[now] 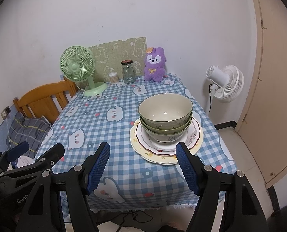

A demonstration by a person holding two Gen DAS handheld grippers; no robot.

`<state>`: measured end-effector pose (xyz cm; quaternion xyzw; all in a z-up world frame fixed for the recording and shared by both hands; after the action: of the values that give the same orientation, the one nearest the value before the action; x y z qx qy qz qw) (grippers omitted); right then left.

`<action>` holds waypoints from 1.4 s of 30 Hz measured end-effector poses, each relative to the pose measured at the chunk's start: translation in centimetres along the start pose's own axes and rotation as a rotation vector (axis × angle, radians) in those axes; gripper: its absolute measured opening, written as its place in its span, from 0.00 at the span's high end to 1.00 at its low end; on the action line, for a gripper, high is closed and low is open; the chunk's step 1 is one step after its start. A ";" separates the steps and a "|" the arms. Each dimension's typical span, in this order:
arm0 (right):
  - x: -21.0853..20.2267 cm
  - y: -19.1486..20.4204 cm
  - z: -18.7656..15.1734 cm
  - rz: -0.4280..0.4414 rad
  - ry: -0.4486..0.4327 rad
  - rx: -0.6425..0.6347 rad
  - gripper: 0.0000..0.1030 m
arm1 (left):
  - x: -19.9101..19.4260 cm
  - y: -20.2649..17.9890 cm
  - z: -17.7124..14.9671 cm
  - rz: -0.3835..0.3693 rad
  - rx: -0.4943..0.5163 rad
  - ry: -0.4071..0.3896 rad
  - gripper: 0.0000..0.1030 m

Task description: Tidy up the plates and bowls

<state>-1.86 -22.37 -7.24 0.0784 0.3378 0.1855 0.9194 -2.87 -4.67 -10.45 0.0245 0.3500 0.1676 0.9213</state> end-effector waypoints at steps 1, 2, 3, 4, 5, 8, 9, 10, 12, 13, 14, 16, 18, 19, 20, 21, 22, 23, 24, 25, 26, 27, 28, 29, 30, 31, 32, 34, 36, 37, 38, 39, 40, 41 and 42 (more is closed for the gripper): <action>0.0 0.0 0.0 -0.001 0.000 0.000 0.28 | 0.0 0.0 0.0 0.000 0.000 0.000 0.05; 0.0 0.0 0.0 -0.001 0.000 0.000 0.28 | 0.0 0.0 0.1 0.000 0.000 -0.001 0.05; 0.0 0.0 0.0 -0.001 0.000 0.001 0.28 | 0.0 -0.1 0.1 0.000 0.000 -0.002 0.05; 0.0 0.0 0.0 -0.002 -0.001 0.001 0.29 | 0.1 -0.1 0.1 0.000 0.000 -0.002 0.05; 0.0 0.0 0.0 -0.002 -0.001 0.000 0.28 | 0.1 -0.1 0.2 0.000 -0.001 -0.001 0.05; 0.1 0.0 0.0 -0.002 0.000 0.000 0.28 | 0.1 -0.1 0.2 0.000 -0.001 0.000 0.05; 0.0 0.0 0.0 -0.002 0.000 0.001 0.28 | 0.1 -0.1 0.2 0.001 -0.001 -0.001 0.05; 0.0 0.0 0.0 -0.002 0.000 0.001 0.28 | 0.1 -0.1 0.2 0.001 -0.001 -0.001 0.05; 0.0 0.0 0.0 -0.002 0.001 0.001 0.28 | 0.1 -0.2 0.2 0.001 -0.002 0.000 0.05; 0.0 0.0 0.1 -0.002 0.001 0.002 0.28 | 0.1 -0.2 0.3 0.000 -0.001 0.001 0.05; 0.1 0.0 0.0 -0.003 0.001 0.003 0.28 | 0.1 -0.2 0.2 0.001 -0.002 -0.001 0.05; 0.1 0.0 0.0 -0.004 0.000 0.003 0.28 | 0.1 -0.2 0.2 0.001 -0.002 -0.001 0.05; 0.1 0.0 0.0 -0.003 0.002 0.003 0.28 | 0.1 -0.2 0.3 0.002 -0.003 0.001 0.05; 0.1 0.0 0.0 -0.003 0.001 0.003 0.28 | 0.1 -0.2 0.2 0.002 -0.003 -0.001 0.05; 0.1 0.0 0.1 -0.003 0.001 0.002 0.28 | 0.1 -0.2 0.2 0.002 -0.003 -0.001 0.05; 0.1 0.0 0.0 -0.003 0.000 0.002 0.28 | 0.1 -0.2 0.2 0.002 -0.003 0.000 0.05; 0.1 0.0 0.0 -0.003 0.002 0.003 0.28 | 0.2 -0.2 0.3 0.002 -0.004 0.001 0.05; 0.1 0.0 0.0 -0.003 0.002 0.003 0.28 | 0.2 -0.2 0.2 0.002 -0.003 0.001 0.05; 0.1 0.0 0.0 -0.003 0.001 0.002 0.28 | 0.2 -0.3 0.3 0.003 -0.003 0.000 0.05; 0.1 0.0 0.0 -0.003 0.001 0.002 0.28 | 0.3 -0.3 0.3 0.002 -0.003 0.000 0.05; 0.1 0.0 0.0 -0.003 0.001 0.003 0.28 | 0.3 -0.2 0.2 0.000 -0.003 0.002 0.05; 0.1 0.0 0.0 -0.003 0.002 0.004 0.28 | 0.2 -0.2 0.2 0.001 -0.002 0.001 0.05; 0.1 0.0 0.0 -0.004 0.002 0.004 0.28 | 0.2 -0.2 0.2 0.001 -0.002 0.001 0.05; 0.1 0.0 0.1 -0.004 0.001 0.003 0.28 | 0.2 -0.2 0.2 0.001 -0.003 0.001 0.05; 0.1 0.0 0.0 -0.004 0.001 0.003 0.28 | 0.3 -0.3 0.3 0.001 -0.002 0.001 0.05; 0.1 0.0 0.0 -0.004 0.002 0.003 0.28 | 0.2 -0.2 0.2 0.001 -0.003 0.002 0.05; 0.1 -0.1 0.0 -0.003 0.002 0.003 0.28 | 0.2 -0.2 0.2 0.001 -0.003 0.001 0.05; 0.1 -0.1 0.0 -0.003 0.002 0.005 0.28 | 0.2 -0.3 0.2 0.002 -0.003 0.001 0.05; 0.1 -0.1 0.0 -0.003 0.002 0.005 0.28 | 0.2 -0.3 0.2 0.002 -0.003 0.001 0.05; 0.1 -0.1 0.0 -0.003 0.002 0.005 0.28 | 0.2 -0.3 0.2 0.002 -0.003 0.002 0.05; 0.1 -0.1 0.0 -0.003 0.003 0.005 0.28 | 0.2 -0.3 0.2 0.002 -0.003 0.002 0.05; 0.1 -0.1 0.0 -0.003 0.002 0.005 0.28 | 0.3 -0.3 0.3 0.003 -0.003 0.002 0.05; 0.1 -0.1 0.0 -0.003 0.003 0.005 0.28 | 0.2 -0.3 0.2 0.002 -0.004 0.002 0.05; 0.1 -0.1 0.0 -0.003 0.002 0.004 0.28 | 0.3 -0.3 0.3 0.002 -0.003 0.002 0.05; 0.1 -0.1 0.0 -0.004 0.003 0.004 0.28 | 0.3 -0.3 0.2 0.002 -0.003 0.002 0.05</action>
<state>-1.71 -22.43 -7.33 0.0794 0.3396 0.1830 0.9192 -2.44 -4.85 -10.48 0.0232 0.3507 0.1692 0.9208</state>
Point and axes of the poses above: each gripper's, at about its wrist camera, not at the fingertips, and x roughly the way its jaws point, y to its left, z to its top, the point moved 2 cm from there along x, roughly the way its jaws point, and after that the axes turned 14 degrees about z, right-handed, at the moved point
